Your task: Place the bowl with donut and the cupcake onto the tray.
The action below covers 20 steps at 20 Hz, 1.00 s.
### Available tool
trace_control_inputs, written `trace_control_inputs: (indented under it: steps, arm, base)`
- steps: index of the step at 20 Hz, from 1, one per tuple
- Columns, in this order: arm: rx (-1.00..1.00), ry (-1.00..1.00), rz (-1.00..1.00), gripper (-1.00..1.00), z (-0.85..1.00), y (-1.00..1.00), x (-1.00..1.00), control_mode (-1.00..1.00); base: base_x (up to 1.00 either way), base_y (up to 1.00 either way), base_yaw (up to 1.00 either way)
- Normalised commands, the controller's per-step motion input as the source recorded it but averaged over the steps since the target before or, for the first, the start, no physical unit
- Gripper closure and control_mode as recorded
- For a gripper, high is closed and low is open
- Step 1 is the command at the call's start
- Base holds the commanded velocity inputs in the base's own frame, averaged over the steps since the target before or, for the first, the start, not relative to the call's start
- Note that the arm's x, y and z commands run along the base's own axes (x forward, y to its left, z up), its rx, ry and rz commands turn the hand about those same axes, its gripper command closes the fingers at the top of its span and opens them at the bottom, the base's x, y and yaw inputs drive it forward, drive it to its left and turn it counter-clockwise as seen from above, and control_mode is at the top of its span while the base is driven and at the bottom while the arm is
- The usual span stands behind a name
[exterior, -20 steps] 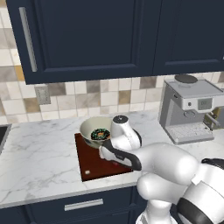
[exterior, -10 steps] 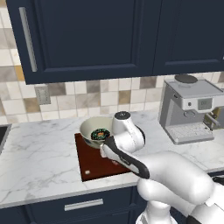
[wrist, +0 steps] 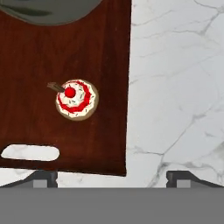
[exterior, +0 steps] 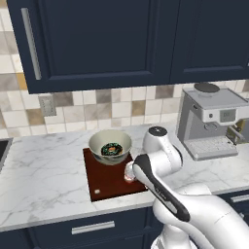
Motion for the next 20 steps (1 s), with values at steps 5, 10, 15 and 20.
trace_control_inputs:
  steps: [5,10,15,20]
  arm:
    - [0.10,-0.02,-0.04,-1.00,0.16,-0.52,-0.01,-1.00]
    - [0.13,0.00,-0.06,-1.00,0.08,-0.58,0.00,-1.00]
    - [0.07,0.00,-0.05,-1.00,0.00,-0.57,0.00,-1.00]
    - [0.03,0.00,-0.06,-1.00,0.00,-0.62,0.00,-1.00]
  base:
    - [0.00,0.00,0.00]
    - [0.00,0.00,0.00]
    - [0.00,0.00,0.00]
    - [0.00,0.00,0.00]
